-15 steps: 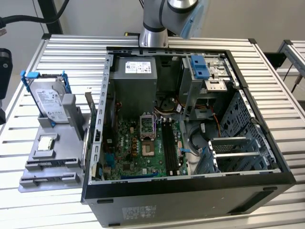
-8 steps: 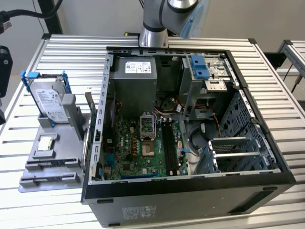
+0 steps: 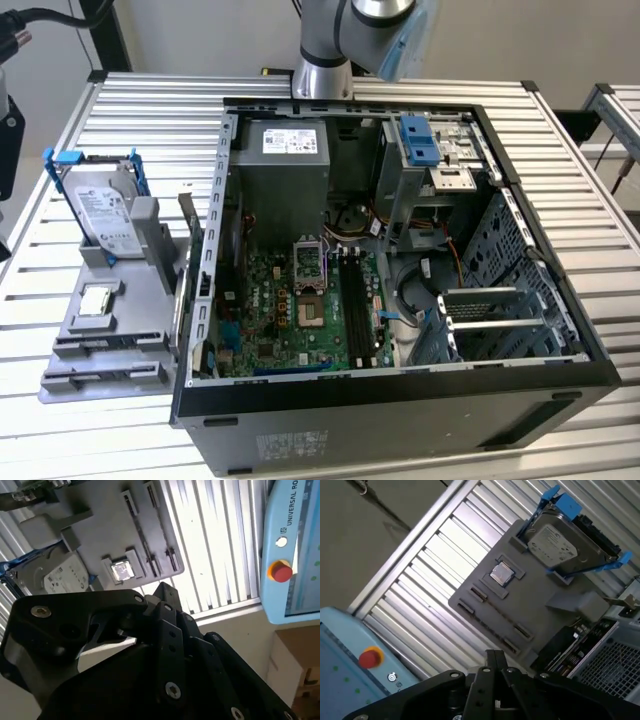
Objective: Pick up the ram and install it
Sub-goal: 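Pick up the ram and move it above insertion slot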
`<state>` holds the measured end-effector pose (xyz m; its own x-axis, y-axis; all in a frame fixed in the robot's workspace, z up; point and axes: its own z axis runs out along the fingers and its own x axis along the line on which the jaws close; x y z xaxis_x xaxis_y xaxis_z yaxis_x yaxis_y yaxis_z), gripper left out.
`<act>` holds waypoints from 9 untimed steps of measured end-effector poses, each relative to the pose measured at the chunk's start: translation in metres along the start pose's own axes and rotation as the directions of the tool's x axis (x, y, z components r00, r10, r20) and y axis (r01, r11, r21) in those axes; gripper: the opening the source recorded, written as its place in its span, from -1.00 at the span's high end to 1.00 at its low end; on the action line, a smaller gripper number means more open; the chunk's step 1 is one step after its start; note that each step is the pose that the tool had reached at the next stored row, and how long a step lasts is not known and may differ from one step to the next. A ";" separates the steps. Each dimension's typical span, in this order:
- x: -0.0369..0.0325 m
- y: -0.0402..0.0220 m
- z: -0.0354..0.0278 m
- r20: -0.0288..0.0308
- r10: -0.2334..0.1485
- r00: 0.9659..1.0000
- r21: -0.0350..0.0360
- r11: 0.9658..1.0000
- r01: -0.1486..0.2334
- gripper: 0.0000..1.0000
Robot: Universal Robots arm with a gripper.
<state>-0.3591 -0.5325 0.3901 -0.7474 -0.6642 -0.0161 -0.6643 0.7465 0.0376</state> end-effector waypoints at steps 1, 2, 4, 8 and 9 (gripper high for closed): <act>0.0000 0.0000 0.0000 -0.001 -0.019 1.000 0.000 1.000 0.019 1.00; 0.0000 0.0000 0.0000 -0.002 -0.037 0.999 0.000 0.999 0.037 1.00; 0.0000 0.0000 0.0000 -0.003 -0.074 0.997 -0.001 0.997 0.074 1.00; 0.0000 0.0000 0.0000 -0.007 -0.146 0.989 -0.002 0.989 0.146 1.00; 0.0000 0.0000 0.0000 -0.007 -0.164 0.986 -0.002 0.986 0.164 1.00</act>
<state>-0.3590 -0.5326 0.3901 -0.6283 -0.7778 -0.0146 -0.7777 0.6275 0.0363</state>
